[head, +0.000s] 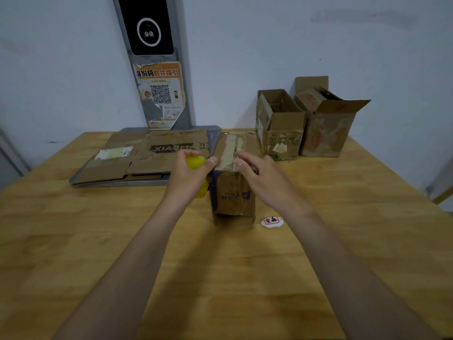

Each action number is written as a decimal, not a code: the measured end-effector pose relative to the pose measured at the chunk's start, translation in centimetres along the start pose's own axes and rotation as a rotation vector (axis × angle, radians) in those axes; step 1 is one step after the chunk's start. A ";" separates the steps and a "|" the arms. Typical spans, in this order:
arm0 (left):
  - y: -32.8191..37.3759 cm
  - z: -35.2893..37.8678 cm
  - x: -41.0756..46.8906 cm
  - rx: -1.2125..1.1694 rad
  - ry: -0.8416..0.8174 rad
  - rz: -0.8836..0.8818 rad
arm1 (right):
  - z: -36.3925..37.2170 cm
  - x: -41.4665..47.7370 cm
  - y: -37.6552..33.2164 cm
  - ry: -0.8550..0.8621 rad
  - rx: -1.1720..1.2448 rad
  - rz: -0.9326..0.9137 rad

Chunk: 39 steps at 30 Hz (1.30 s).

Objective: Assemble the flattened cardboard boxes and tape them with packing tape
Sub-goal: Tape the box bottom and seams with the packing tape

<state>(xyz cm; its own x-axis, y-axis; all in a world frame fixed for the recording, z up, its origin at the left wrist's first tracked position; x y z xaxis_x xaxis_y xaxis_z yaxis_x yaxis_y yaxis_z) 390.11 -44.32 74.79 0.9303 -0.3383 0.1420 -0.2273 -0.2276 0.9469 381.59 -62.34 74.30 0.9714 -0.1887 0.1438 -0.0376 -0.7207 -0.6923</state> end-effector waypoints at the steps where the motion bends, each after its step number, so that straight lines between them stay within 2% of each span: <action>1: 0.2 -0.2 -0.1 -0.001 0.007 -0.009 | -0.3 -0.2 0.0 -0.011 -0.042 0.015; 3: 0.7 -0.9 -0.5 -0.054 0.039 -0.019 | -0.9 -0.6 -0.2 0.001 -0.137 0.048; 5: 1.4 -1.8 -1.1 -0.055 0.065 0.002 | -1.8 -1.2 -0.9 0.109 -0.221 0.029; 7: 2.4 -2.6 -1.9 -0.020 0.077 0.063 | -2.6 -2.1 -2.2 0.261 -0.213 -0.073; 9: 3.9 -3.0 -3.0 -0.005 0.061 0.143 | -3.1 -3.0 -3.8 0.310 -0.113 -0.227; 11: 5.5 -3.0 -4.3 0.035 0.030 0.232 | -2.9 -4.0 -5.6 0.202 0.068 -0.342; 14: 8.1 -2.4 -6.4 0.082 0.017 0.326 | -1.8 -5.2 -7.6 -0.026 0.234 -0.347; 16: 9.3 -1.9 -7.6 0.034 -0.014 0.342 | -1.0 -5.9 -8.2 -0.086 0.385 -0.349; 18: 9.9 -1.5 -8.6 -0.092 -0.061 0.303 | -0.6 -6.7 -8.4 -0.066 0.529 -0.390; 20: 10.3 -1.0 -9.4 -0.192 -0.056 0.291 | -0.3 -7.6 -8.4 -0.032 0.570 -0.441; 22: 10.6 -0.7 -10.1 -0.109 0.024 0.386 | -0.1 -8.5 -8.5 -0.046 0.569 -0.461; 24: 10.8 -0.3 -10.7 -0.062 0.072 0.463 | -0.5 -9.1 -8.6 -0.038 0.509 -0.418; 28: 10.5 0.4 -11.2 -0.138 0.047 0.561 | -1.7 -9.8 -8.6 -0.068 0.479 -0.279; 32: 9.6 1.2 -10.8 -0.160 0.049 0.470 | -2.4 -10.5 -8.3 -0.110 0.411 -0.240; 39: 8.1 0.7 -9.5 -0.269 -0.212 0.232 | -3.9 -11.6 -7.6 -0.098 0.262 -0.233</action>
<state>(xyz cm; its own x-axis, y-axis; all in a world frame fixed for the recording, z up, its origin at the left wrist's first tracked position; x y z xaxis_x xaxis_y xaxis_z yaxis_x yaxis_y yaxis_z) 379.21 -43.61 80.93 0.7768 -0.5398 0.3244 -0.3142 0.1142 0.9425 369.68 -57.26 80.67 0.9651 0.0341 0.2597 0.2366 -0.5389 -0.8085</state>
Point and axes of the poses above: each hand's wrist, its own x-axis towards the middle knuckle, its own z-axis out of the palm, y = z × x, the point moved 1 cm from there along x, towards the middle knuckle, and after that the axes turned 10 degrees about -y, right-handed, at the moved point
